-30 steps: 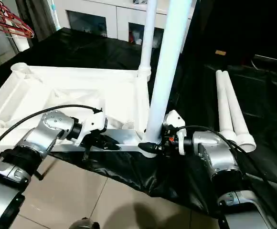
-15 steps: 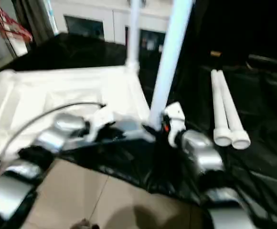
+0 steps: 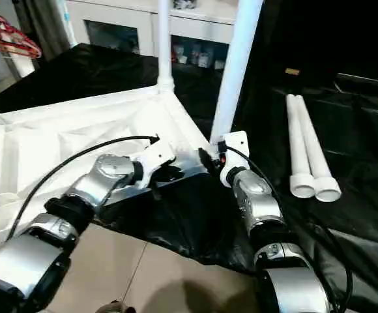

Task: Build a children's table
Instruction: Insert table leg to table base

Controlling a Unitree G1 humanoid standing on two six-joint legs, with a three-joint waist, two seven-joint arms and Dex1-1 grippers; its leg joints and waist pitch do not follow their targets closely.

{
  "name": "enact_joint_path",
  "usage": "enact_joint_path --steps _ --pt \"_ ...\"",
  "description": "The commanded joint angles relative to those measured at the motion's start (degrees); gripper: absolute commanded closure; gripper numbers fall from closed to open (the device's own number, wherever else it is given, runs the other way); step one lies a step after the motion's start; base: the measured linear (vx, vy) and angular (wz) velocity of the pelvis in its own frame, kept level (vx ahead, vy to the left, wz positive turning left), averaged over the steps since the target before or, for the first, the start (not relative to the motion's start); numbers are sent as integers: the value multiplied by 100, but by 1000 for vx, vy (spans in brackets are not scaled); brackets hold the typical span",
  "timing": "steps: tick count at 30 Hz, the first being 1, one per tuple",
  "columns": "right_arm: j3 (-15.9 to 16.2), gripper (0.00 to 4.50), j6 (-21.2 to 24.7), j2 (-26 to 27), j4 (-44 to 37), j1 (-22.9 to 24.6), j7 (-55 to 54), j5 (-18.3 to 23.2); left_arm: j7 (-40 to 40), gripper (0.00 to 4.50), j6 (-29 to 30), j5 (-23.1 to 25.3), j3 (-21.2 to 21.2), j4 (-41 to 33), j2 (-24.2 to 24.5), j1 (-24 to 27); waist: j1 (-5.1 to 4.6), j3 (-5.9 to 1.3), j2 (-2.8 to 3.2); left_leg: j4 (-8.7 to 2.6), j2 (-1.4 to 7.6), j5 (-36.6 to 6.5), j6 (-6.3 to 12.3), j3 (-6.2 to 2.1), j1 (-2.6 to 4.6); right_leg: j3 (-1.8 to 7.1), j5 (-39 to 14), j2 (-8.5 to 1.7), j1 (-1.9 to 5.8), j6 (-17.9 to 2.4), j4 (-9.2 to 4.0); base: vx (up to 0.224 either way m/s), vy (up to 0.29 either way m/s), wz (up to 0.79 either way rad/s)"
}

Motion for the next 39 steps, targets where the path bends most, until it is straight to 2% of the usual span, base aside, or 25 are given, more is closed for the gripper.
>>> enact_joint_path --steps 1,5,6,7,12,13,15,18,19,20,24,25,26,28,31,37,39 --pt "458 62 62 -12 -87 114 1030 24 -494 450 -351 -129 -58 -294 19 70 5 -399 -18 -407 267 -1135 279 -148 43 336 -1210 -454 323 -1143 -458 0 0 0" --pt "655 62 35 -293 -344 290 1899 58 -906 450 -453 -160 -130 -441 168 194 21 -414 -16 -381 295 -936 421 -134 41 330 -748 -434 326 -1284 -395 0 0 0" --pt "783 62 102 -501 -578 425 2493 126 -1245 450 -494 -241 -158 -555 278 267 40 -410 -17 -378 296 -900 469 -130 43 326 -660 -432 330 -1342 -384 0 0 0" --pt "842 62 165 -606 -700 489 2764 169 -1420 450 -496 -301 -159 -618 334 302 53 -415 5 -368 300 -906 502 -126 34 326 -599 -431 334 -1377 -367 0 0 0" --pt "1060 62 362 -1093 -1067 680 3936 292 -2360 450 -486 -556 -208 -839 597 406 69 -402 -16 -373 304 -1042 512 -123 44 323 -736 -432 330 -1436 -386 0 0 0" --pt "1160 62 477 -1233 -1219 747 4289 347 -2586 450 -453 -565 -241 -864 686 392 80 -407 5 -369 311 -1045 510 -127 46 330 -766 -446 330 -1433 -381 0 0 0" --pt "1220 62 548 -1308 -1321 789 4499 377 -2731 450 -429 -574 -240 -883 735 390 85 -404 -3 -379 320 -1067 487 -129 59 328 -814 -440 316 -1429 -392 0 0 0" --pt "1252 62 608 -1353 -1411 826 4643 402 -2837 450 -390 -596 -232 -911 763 396 92 -402 7 -388 325 -1127 399 -133 67 329 -938 -449 307 -1430 -403 0 0 0" --pt "1277 62 712 -1406 -1558 886 4842 451 -2954 450 -333 -637 -209 -958 795 404 103 -398 29 -390 319 -1159 378 -132 75 331 -955 -439 315 -1420 -417 0 0 0" --pt "1287 62 764 -1424 -1630 915 4918 477 -2994 450 -309 -659 -197 -979 808 407 118 -411 26 -385 324 -1107 388 -137 65 333 -829 -446 323 -1450 -391 0 0 0" --pt "1235 98 919 -1374 -1766 1003 4980 641 -3127 450 -225 -745 -160 -1039 823 440 157 -420 46 -377 323 -1056 385 -135 74 329 -705 -448 312 -1485 -383 0 0 0" --pt "1223 119 938 -1351 -1779 1022 4977 668 -3145 450 -218 -748 -162 -1046 822 450 168 -416 48 -381 323 -1091 365 -133 80 330 -740 -446 307 -1486 -389 0 0 0" --pt "1231 119 967 -1308 -1847 1086 4952 686 -3170 450 -214 -748 -165 -1076 827 488 188 -420 89 -387 334 -1114 331 -144 87 327 -740 -448 302 -1488 -381 0 0 0" --pt "1241 141 968 -1279 -1861 1130 4941 693 -3196 450 -205 -749 -162 -1083 834 504 195 -418 67 -393 331 -1164 297 -143 86 328 -698 -443 307 -1480 -382 0 0 0" --pt "1215 147 971 -1228 -1873 1193 4893 721 -3181 450 -204 -728 -144 -1057 833 503 199 -420 91 -394 324 -1189 260 -148 80 325 -732 -449 314 -1461 -384 0 0 0" --pt "1040 154 867 -1107 -1810 1340 4682 830 -2980 450 -207 -702 -53 -1061 832 509 211 -419 93 -396 321 -1207 260 -150 72 324 -807 -456 314 -1427 -397 0 0 0" --pt "996 154 844 -1080 -1795 1378 4621 846 -2927 450 -203 -712 -26 -1081 840 518 211 -414 114 -403 320 -1275 231 -151 79 323 -915 -455 310 -1401 -416 0 0 0"
